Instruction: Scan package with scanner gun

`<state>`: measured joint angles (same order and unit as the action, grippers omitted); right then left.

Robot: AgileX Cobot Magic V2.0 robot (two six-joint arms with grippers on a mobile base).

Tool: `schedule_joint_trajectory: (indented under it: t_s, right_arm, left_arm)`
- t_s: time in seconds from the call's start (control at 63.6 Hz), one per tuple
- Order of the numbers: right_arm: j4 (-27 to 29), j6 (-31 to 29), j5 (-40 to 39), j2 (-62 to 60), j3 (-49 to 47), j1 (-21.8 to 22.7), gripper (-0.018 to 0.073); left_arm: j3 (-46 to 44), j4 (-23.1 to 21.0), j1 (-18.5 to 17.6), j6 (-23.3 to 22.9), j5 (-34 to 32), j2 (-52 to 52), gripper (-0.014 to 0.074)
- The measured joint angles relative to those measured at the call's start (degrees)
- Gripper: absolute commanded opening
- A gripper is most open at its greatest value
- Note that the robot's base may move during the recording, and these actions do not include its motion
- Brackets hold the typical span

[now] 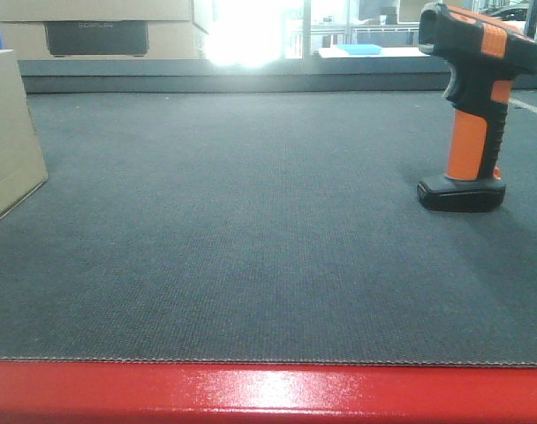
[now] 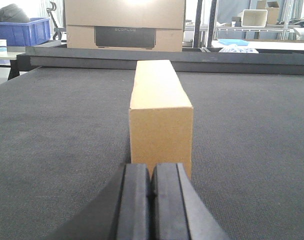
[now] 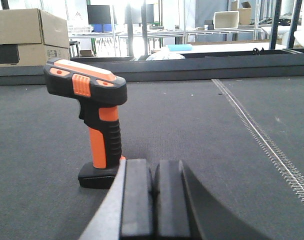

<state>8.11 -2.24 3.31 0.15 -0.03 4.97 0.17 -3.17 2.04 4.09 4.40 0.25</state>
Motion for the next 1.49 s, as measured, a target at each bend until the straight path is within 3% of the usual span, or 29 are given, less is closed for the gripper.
schedule_joint_trajectory:
  t_s: [0.644, 1.116, 1.493]
  right_arm:
    - [0.00, 0.00, 0.00, 0.00, 0.00, 0.00, -0.0153]
    - [0.00, 0.00, -0.35, 0.00, 0.00, 0.00, -0.0153]
    - [0.00, 0.00, -1.61, 0.00, 0.00, 0.00, -0.0153]
  left_arm:
    - [0.00, 0.00, 0.00, 0.00, 0.00, 0.00, -0.0111]
    - [0.00, 2.46, 0.00, 0.00, 0.00, 0.00, -0.0111]
    - [0.00, 3.17, 0.00, 0.00, -8.72, -0.02, -0.0111]
